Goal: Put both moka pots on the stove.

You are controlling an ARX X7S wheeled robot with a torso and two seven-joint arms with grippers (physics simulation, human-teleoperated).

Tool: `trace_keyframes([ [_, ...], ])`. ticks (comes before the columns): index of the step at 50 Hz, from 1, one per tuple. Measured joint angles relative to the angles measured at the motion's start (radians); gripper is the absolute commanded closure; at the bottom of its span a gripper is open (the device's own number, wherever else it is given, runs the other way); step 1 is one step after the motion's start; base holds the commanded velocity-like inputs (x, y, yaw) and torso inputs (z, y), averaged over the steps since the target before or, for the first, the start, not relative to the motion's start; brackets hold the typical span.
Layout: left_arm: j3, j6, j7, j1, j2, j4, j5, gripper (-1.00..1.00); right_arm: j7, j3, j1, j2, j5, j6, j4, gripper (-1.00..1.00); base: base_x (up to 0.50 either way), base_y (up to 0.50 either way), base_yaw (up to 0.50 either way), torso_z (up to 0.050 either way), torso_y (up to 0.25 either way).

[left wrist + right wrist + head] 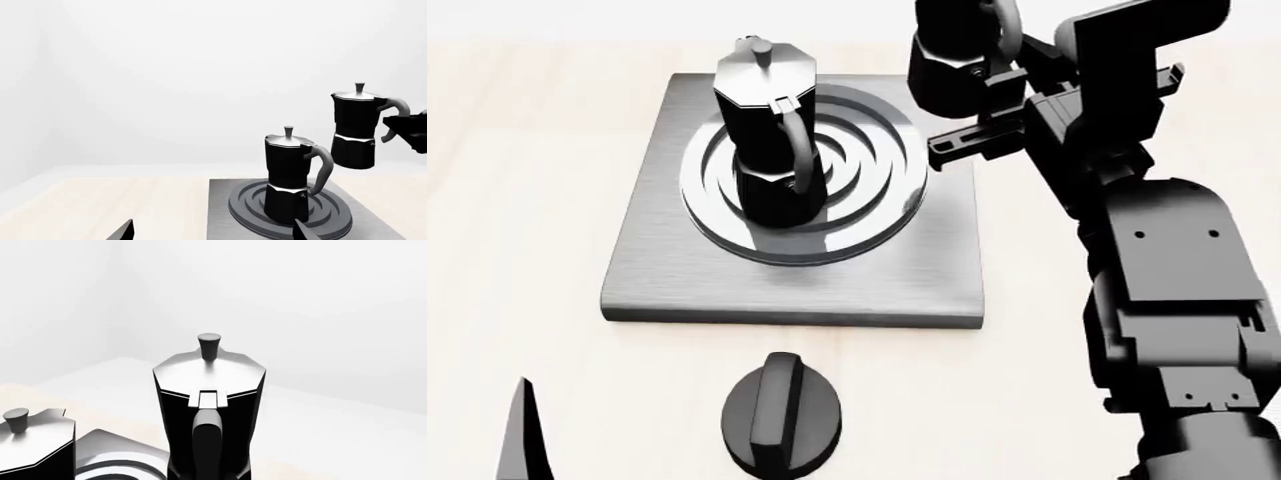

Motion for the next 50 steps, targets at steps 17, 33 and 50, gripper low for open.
trace_keyframes([
  [17,0.004,-0.004,-0.003,-0.002,-0.002,0.003,-0.001,-1.0,-0.022,0.005,0.012,-0.053,0.003,-0.054,0.09,1.0,0.0,0.0,0.0,0.0,0.001],
  [33,0.006,-0.001,-0.005,-0.002,-0.004,0.001,-0.002,-1.0,-0.055,0.003,0.051,-0.123,-0.008,-0.126,0.231,1.0,0.0,0.0,0.0,0.0,0.001],
  [50,0.008,0.004,-0.005,-0.006,-0.006,-0.007,-0.002,-1.0,-0.078,0.026,0.053,-0.169,-0.047,-0.172,0.292,1.0,0.0,0.0,0.0,0.001,0.001],
])
